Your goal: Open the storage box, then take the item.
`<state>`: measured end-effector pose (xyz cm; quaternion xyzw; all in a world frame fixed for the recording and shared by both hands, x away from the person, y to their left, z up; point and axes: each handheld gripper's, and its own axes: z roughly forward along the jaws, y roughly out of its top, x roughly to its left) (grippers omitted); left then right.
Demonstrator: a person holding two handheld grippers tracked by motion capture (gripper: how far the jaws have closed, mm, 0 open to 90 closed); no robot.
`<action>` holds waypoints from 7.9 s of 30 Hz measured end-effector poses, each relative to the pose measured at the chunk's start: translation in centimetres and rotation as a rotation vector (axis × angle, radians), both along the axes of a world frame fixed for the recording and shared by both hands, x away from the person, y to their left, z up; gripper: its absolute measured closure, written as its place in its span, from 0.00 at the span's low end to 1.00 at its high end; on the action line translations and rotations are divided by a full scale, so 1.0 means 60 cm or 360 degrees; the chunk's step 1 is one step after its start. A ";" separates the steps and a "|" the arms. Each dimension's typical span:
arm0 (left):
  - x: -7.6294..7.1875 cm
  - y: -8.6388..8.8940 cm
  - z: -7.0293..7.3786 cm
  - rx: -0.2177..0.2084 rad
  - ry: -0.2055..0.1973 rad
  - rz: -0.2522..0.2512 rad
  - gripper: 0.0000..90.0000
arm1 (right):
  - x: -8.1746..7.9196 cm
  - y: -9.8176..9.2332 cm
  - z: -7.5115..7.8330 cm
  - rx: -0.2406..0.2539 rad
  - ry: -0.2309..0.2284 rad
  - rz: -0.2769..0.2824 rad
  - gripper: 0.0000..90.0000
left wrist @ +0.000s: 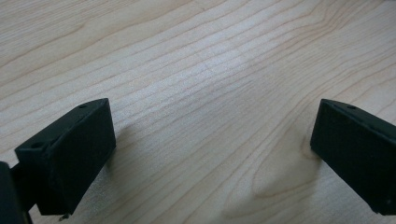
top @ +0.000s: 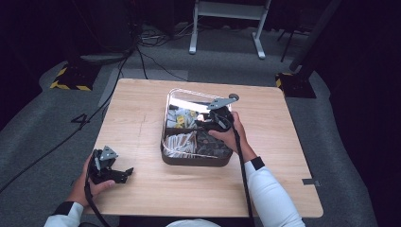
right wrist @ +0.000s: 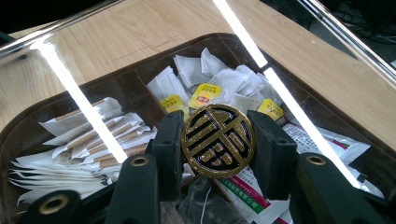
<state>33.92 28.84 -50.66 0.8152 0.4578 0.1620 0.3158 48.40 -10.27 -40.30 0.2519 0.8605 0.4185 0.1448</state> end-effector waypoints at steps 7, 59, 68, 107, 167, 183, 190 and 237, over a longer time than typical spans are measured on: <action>0.000 0.000 0.000 0.0000 0.0000 0.0000 0.00 | -0.003 -0.005 0.012 -0.0005 -0.0013 0.0005 0.65; 0.000 0.000 0.000 0.0000 0.0000 0.0000 0.00 | -0.028 -0.199 0.025 -0.0044 -0.0038 -0.0199 0.65; 0.000 0.000 0.000 0.0000 0.0000 0.0000 0.00 | -0.031 -0.228 0.027 -0.0035 -0.0039 -0.0236 0.65; 0.000 0.000 0.000 0.0000 0.0000 -0.0001 0.00 | -0.041 -0.380 -0.012 -0.0062 0.0056 -0.0477 0.65; 0.001 0.000 0.000 0.0001 -0.0004 -0.0001 0.00 | -0.004 -0.388 -0.109 0.0001 0.0164 -0.0537 0.52; 0.001 0.000 0.000 0.0002 -0.0003 -0.0021 0.00 | -0.012 -0.348 -0.082 0.0008 0.0130 -0.0479 0.33; 0.001 0.000 0.000 0.0001 -0.0002 -0.0018 0.00 | -0.019 -0.331 -0.069 0.0022 0.0104 -0.0431 0.34; 0.000 0.000 0.000 -0.0003 0.0004 -0.0015 0.00 | 0.029 -0.111 -0.008 -0.0074 0.0002 -0.0103 0.35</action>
